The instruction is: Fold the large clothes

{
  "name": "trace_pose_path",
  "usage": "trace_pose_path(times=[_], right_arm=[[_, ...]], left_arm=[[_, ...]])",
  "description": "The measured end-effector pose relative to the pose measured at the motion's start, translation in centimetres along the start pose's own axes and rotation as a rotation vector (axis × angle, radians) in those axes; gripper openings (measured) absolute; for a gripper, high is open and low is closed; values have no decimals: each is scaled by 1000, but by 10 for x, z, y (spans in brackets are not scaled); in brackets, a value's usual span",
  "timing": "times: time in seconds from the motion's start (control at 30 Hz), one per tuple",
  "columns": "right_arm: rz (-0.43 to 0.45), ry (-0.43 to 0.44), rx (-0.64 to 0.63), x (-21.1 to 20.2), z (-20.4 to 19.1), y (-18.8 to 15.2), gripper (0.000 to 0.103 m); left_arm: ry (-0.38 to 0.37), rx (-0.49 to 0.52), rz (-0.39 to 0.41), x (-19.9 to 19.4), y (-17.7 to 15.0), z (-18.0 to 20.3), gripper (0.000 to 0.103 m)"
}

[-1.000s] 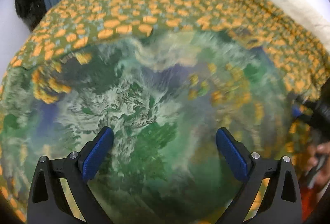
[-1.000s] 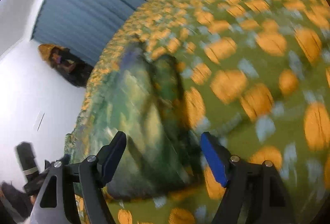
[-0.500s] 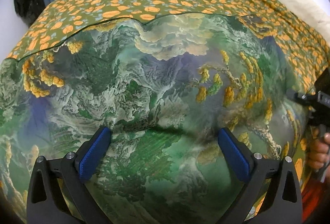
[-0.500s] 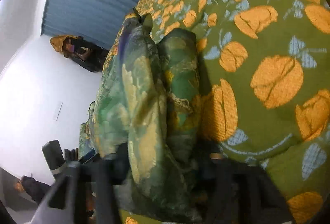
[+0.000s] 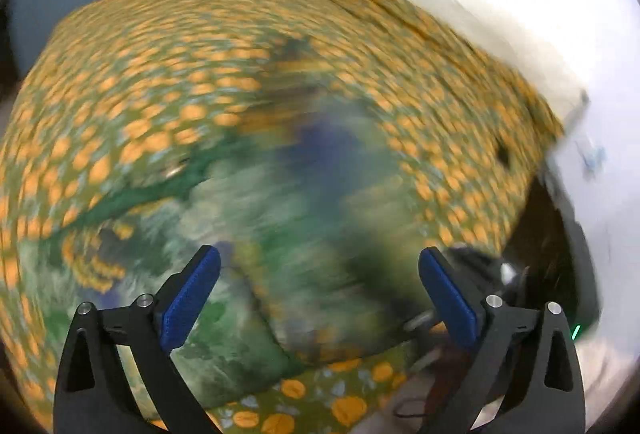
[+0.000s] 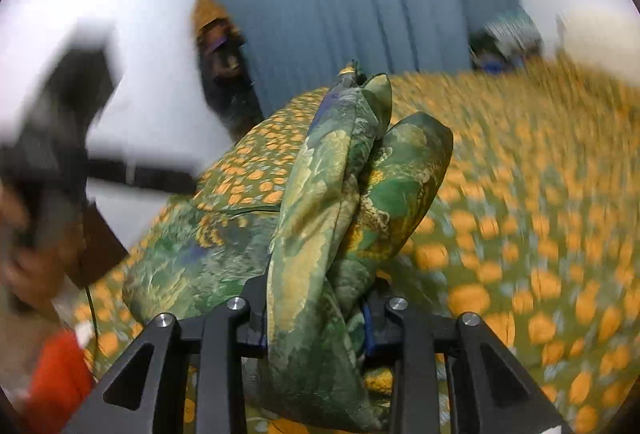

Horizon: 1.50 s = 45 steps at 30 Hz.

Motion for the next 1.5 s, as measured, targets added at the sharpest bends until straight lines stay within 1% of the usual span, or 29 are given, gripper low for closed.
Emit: trace_pose_path(times=[0.03, 0.07, 0.1, 0.2, 0.27, 0.3, 0.33, 0.37, 0.4, 0.43, 0.47, 0.5, 0.6, 0.63, 0.7, 0.77, 0.8, 0.83, 0.9, 0.93, 1.0, 1.1, 1.13, 1.17, 1.27, 1.33, 1.37, 1.43, 1.5], right_arm=[[-14, -19, -65, 6, -20, 0, 32], [-22, -30, -101, 13, -27, 2, 32], [-31, -47, -158, 19, -43, -1, 32], [-44, -90, -293, 28, -78, -8, 32], [-50, -99, -338, 38, -87, -13, 32], [-50, -100, -354, 39, -91, -15, 32], [-50, -102, -374, 40, -96, -17, 32], [-54, -101, -384, 43, -97, -17, 32], [-61, -96, -393, 47, -97, -17, 32], [-66, -89, -387, 48, -96, -18, 33], [-64, -84, -377, 47, -95, -19, 34], [-52, -57, -350, 42, -93, -17, 42], [-2, 109, -249, 13, -87, -9, 70], [20, 156, -216, 2, -84, -6, 72], [57, 237, -108, -17, -66, -2, 72], [43, 247, -8, -17, -42, -2, 72], [6, 228, 33, -9, -29, -5, 70], [-31, 206, 58, 2, -18, -7, 55], [-82, 212, 78, 22, -12, -9, 37], [-101, 221, 82, 31, -13, -9, 32], [-124, 262, 80, 51, -23, -5, 29], [-161, 336, 44, 83, -52, 4, 29], [-185, 338, 21, 98, -64, 4, 29], [-205, 333, 6, 107, -70, 3, 29], [-324, 321, -33, 152, -88, -10, 29], [-413, 298, -64, 185, -96, -32, 26], [-436, 288, -71, 196, -97, -44, 26], [-443, 262, -80, 209, -100, -68, 26], [-424, 244, -82, 215, -101, -78, 26]], left_arm=[[20, 45, -19, 2, 1, 8, 99], [54, 84, -38, 6, 3, 12, 99], [104, 119, -65, 13, 5, 13, 99], [207, 125, -152, 34, 0, 2, 98], [279, 112, -192, 47, -7, -9, 91], [312, 102, -213, 51, -14, -14, 78], [331, 91, -226, 55, -19, -18, 55], [331, 74, -232, 57, -22, -22, 45], [304, 54, -235, 57, -24, -24, 34], [284, 38, -229, 55, -25, -26, 30], [270, 24, -223, 52, -25, -28, 30], [250, 11, -216, 48, -24, -31, 29], [230, 1, -192, 33, -22, -52, 29], [226, -13, -183, 28, -21, -61, 29], [212, -52, -169, 17, -21, -88, 29], [206, -80, -156, 10, -23, -114, 29], [204, -92, -150, 7, -25, -128, 29], [203, -105, -145, 5, -29, -141, 30], [207, -127, -141, 5, -35, -161, 30], [211, -140, -138, 4, -42, -173, 30], [211, -162, -129, 4, -53, -192, 31], [200, -218, -120, 7, -71, -221, 31], [195, -232, -116, 8, -77, -230, 32], [193, -245, -114, 9, -83, -236, 32], [194, -293, -124, 22, -105, -263, 32], [189, -331, -155, 42, -127, -279, 35], [182, -344, -168, 53, -138, -285, 36], [171, -365, -178, 69, -158, -292, 41], [148, -401, -169, 78, -173, -301, 44]])
Point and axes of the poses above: each gripper's, at about its wrist camera, not at the fingertips, and x roughly the way its jaws point, z to its right, y to its top, the point moved 5 cm from there along x, roughly the way its jaws point, and after that the axes turned 14 degrees about y, right-handed, at the moved point
